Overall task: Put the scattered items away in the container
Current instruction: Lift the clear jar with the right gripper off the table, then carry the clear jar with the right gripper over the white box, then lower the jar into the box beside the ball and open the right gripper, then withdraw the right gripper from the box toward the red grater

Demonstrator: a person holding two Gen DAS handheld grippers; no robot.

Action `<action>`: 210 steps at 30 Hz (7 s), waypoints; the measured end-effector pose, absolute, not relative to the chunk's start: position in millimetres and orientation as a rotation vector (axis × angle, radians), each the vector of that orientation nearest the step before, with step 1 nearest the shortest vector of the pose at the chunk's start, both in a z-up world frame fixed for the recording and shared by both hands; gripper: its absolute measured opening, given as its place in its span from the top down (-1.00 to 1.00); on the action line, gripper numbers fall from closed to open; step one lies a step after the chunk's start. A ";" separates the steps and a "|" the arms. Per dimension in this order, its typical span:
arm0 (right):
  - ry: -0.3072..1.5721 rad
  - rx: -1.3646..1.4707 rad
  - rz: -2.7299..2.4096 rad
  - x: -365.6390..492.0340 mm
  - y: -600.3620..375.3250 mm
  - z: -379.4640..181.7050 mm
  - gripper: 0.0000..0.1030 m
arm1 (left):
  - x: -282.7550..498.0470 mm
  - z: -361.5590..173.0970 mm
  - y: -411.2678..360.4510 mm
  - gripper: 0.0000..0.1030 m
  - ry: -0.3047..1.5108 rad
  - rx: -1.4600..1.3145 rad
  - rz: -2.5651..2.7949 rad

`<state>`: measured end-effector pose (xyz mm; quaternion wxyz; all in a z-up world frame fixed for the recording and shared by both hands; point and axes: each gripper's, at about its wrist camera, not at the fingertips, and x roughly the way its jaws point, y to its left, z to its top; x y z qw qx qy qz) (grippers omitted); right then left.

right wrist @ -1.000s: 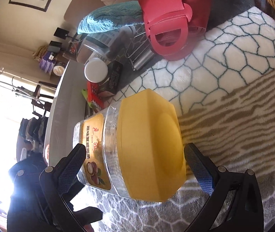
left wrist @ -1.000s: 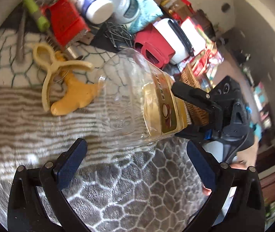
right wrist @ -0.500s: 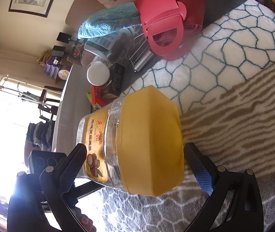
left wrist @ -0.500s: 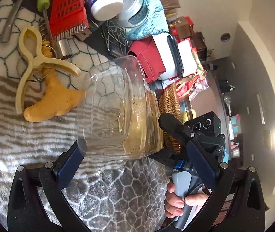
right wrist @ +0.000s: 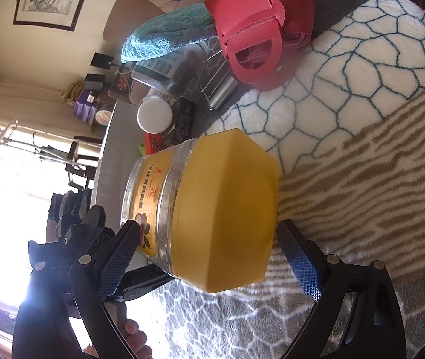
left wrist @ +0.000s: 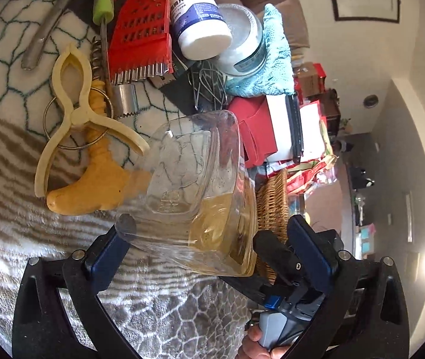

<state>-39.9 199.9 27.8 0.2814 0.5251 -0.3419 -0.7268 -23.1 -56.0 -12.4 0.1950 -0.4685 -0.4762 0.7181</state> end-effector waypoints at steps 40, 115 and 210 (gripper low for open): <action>0.445 1.023 -1.855 -37.3 126.9 70.9 -1.00 | -30.4 -22.9 -63.8 -0.44 -1.424 -1.419 1.936; 0.145 1.452 -1.628 -93.8 -207.1 97.5 -0.97 | 61.0 133.2 -389.0 -0.99 -1.365 -1.120 2.326; -0.588 1.313 -2.156 -19.6 202.2 78.1 -0.99 | -40.8 67.8 -46.2 -1.00 -0.505 -1.517 2.533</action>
